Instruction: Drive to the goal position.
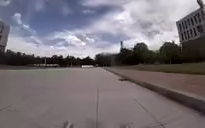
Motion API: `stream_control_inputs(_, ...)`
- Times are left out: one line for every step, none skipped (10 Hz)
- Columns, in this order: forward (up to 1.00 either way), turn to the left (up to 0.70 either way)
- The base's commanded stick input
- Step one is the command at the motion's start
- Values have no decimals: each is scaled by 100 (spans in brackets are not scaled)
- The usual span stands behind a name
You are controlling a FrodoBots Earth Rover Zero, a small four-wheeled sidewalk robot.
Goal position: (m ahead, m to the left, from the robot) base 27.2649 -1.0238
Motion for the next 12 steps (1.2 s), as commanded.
stream_control_inputs(100, 3)
stream_control_inputs(100, 3)
stream_control_inputs(100, 3)
stream_control_inputs(100, 3)
stream_control_inputs(100, 3)
stream_control_inputs(100, 3)
stream_control_inputs(100, 3)
stream_control_inputs(100, 3)
stream_control_inputs(100, 3)
stream_control_inputs(100, 3)
stream_control_inputs(100, 3)
stream_control_inputs(100, 3)
